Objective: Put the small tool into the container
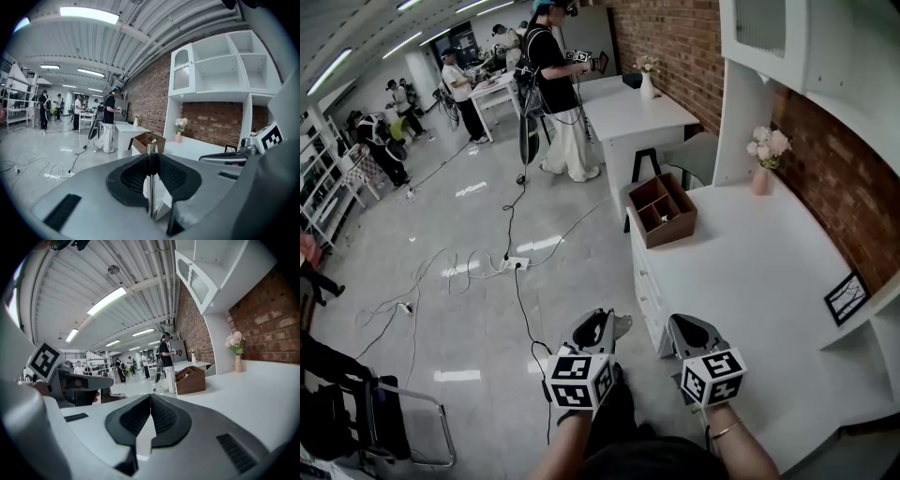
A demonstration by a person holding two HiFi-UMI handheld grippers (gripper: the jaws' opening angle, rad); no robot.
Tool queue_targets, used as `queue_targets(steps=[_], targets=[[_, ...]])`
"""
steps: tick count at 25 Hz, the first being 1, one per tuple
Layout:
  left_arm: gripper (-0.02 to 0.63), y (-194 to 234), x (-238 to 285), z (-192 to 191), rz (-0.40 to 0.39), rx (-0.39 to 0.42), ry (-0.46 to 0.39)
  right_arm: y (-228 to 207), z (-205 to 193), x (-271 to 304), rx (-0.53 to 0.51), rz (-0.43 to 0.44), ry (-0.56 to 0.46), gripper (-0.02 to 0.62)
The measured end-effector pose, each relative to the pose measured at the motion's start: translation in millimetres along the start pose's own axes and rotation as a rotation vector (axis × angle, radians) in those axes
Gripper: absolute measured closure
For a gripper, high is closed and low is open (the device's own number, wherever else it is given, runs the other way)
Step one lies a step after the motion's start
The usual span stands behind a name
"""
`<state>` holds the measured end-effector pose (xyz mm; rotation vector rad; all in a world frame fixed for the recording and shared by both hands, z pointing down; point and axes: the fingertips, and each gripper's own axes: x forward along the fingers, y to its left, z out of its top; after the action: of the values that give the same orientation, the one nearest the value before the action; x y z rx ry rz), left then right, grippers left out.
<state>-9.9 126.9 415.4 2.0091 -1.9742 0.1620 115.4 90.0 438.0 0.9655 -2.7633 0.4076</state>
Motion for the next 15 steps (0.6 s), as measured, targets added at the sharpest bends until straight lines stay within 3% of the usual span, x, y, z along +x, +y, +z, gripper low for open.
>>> queue_targets(steps=[15], targets=[[0.534, 80.4, 135.1, 44.7, -0.098, 0.015, 0.031, -44.6, 38.9, 136.9, 0.020, -0.082, -0.002, 0.591]])
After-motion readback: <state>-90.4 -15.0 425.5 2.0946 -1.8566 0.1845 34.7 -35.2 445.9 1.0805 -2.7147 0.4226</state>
